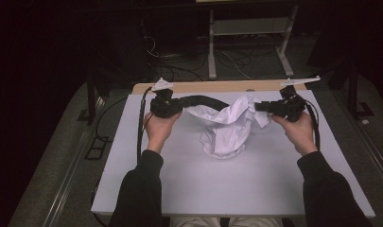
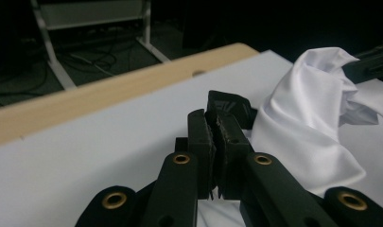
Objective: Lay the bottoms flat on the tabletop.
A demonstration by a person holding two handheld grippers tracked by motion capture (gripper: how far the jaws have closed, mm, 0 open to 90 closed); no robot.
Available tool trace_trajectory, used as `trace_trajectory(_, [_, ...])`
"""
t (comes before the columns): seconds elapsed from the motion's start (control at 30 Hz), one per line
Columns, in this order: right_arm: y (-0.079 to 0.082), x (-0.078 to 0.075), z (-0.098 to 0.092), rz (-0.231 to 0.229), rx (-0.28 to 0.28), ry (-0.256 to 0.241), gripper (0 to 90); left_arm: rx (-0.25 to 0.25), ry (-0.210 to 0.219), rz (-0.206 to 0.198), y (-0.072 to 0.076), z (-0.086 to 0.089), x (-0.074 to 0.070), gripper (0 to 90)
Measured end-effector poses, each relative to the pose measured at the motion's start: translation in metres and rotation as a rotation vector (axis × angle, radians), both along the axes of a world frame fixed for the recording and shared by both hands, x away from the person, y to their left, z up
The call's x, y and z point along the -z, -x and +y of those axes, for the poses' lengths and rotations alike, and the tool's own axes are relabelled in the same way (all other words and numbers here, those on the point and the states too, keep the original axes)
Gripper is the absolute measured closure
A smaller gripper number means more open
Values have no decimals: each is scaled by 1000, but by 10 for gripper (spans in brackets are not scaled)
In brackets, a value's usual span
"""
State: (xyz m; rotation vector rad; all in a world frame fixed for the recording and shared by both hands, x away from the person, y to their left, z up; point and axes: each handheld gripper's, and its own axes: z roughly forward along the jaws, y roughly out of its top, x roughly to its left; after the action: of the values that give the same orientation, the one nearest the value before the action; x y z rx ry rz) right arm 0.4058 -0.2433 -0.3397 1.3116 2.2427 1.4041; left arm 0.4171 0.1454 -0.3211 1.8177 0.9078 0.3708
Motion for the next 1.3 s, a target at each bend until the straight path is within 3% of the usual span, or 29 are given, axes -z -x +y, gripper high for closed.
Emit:
trace_trajectory(0.13, [1, -29, -11, -42, 21, -31, 807, -6, 36, -24, -7, 0, -29, 857])
trace_trajectory(0.17, [3, -46, -17, -70, 28, -36, 808, -11, 28, -50, -9, -1, -46, 857])
trace_trajectory(0.2, [3, -46, -17, -70, 28, -36, 808, -11, 28, -50, -9, -1, -46, 857])
trace_trajectory(0.23, [4, -51, -19, -80, 31, -36, 808, -13, 25, -65, -9, -2, -57, 857])
trace_trajectory(0.3, [10, -73, -28, -118, 29, -64, 808, -12, 25, -97, -7, -1, -73, 856])
trace_trajectory(0.37, [17, -82, -30, -131, 7, -82, 808, -6, 47, -131, 0, 4, -86, 856])
trace_trajectory(0.47, [29, -86, -28, -137, -30, -90, 808, -9, 46, -135, 6, 9, -86, 856])
trace_trajectory(0.5, [39, -85, -23, -133, -57, -82, 809, -15, 54, -125, 12, 17, -78, 856])
trace_trajectory(0.53, [39, -85, -23, -133, -57, -82, 809, -15, 54, -125, 12, 17, -78, 856])
trace_trajectory(0.63, [58, -69, -9, -95, -135, -77, 809, -12, 83, -96, 26, 32, -55, 856])
trace_trajectory(0.67, [67, -58, -1, -79, -174, -59, 809, -14, 89, -86, 30, 37, -46, 856])
trace_trajectory(0.7, [78, -35, 14, -29, -238, -25, 809, -20, 88, -72, 33, 42, -38, 857])
trace_trajectory(0.73, [78, -35, 14, -29, -238, -25, 809, -25, 85, -60, 35, 45, -32, 857])
trace_trajectory(0.77, [81, -25, 20, -11, -258, -7, 808, -36, 86, -38, 38, 52, -22, 856])
trace_trajectory(0.87, [90, 18, 38, 94, -320, 7, 808, -58, 98, 2, 43, 65, -5, 857])
trace_trajectory(0.9, [94, 40, 46, 156, -348, 5, 808, -70, 119, 24, 44, 75, 2, 857])
trace_trajectory(0.93, [94, 40, 46, 156, -348, 5, 808, -70, 119, 24, 44, 75, 2, 856])
trace_trajectory(1.0, [97, 58, 51, 211, -366, 1, 808, -84, 131, 33, 45, 82, 4, 857])
trace_trajectory(1.1, [104, 72, 58, 270, -399, 30, 807, -88, 155, 30, 45, 88, -3, 857])
trace_trajectory(1.23, [107, 68, 54, 258, -402, 15, 806, -77, 146, 12, 43, 81, -13, 857])
trace_trajectory(1.3, [110, 60, 38, 238, -363, -28, 806, -64, 140, -8, 38, 69, -26, 857])
